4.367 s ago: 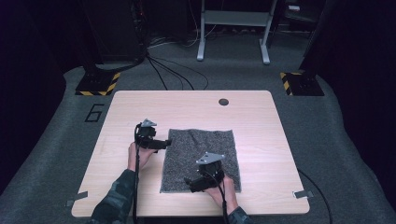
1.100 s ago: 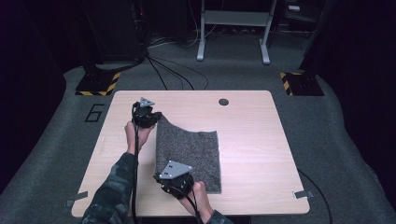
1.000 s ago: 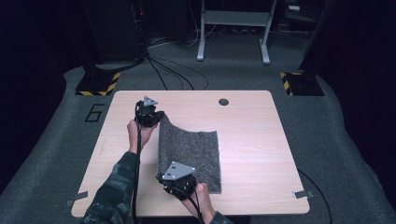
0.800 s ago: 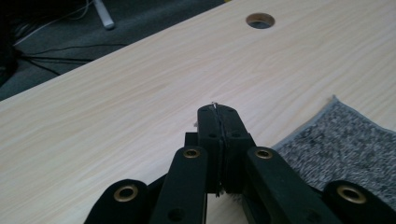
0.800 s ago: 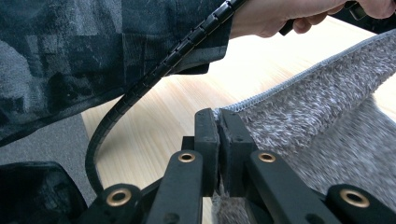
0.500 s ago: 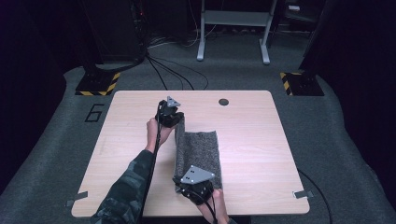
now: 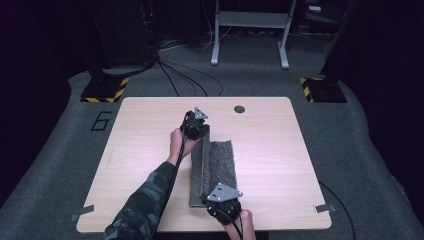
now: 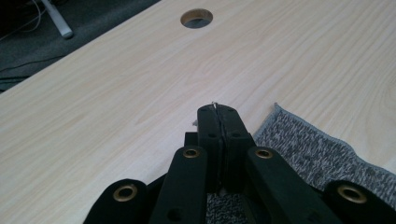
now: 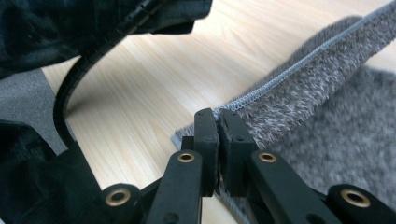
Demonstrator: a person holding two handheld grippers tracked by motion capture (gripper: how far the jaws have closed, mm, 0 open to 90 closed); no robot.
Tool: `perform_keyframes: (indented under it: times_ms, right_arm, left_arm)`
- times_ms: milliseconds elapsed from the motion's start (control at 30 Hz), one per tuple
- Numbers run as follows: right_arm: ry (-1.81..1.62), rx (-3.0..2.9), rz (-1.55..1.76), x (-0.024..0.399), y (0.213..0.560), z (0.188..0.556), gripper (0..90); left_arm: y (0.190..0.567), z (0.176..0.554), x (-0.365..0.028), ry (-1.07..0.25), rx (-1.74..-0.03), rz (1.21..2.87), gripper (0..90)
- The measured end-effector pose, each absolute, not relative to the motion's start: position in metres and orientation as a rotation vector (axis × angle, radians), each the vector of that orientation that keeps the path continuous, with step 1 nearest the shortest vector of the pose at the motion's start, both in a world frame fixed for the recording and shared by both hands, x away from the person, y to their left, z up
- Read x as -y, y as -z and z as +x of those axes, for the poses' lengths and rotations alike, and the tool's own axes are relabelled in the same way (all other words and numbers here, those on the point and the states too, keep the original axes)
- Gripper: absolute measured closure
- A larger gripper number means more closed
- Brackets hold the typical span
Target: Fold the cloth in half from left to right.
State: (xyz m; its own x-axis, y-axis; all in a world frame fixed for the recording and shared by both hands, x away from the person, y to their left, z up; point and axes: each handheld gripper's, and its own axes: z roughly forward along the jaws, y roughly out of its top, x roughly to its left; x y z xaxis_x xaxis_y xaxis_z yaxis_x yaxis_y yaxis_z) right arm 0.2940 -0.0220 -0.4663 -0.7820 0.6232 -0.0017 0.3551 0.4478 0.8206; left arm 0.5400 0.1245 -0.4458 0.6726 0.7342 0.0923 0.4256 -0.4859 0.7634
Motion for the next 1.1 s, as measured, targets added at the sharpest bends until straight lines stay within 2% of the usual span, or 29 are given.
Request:
perform_keyframes:
  times_ms: [433,1100]
  right_arm:
    - [-1.207,-2.380,0.928,0.041,0.480,0.295,86.3]
    - [-1.153,-2.367,1.007,0.058,0.491,0.294,85.6]
  left_arm:
    - [0.469,0.547,-0.102,-0.509,-0.888,2.203,88.8]
    - [0.479,0.552,-0.084,-0.487,-0.879,2.232,88.6]
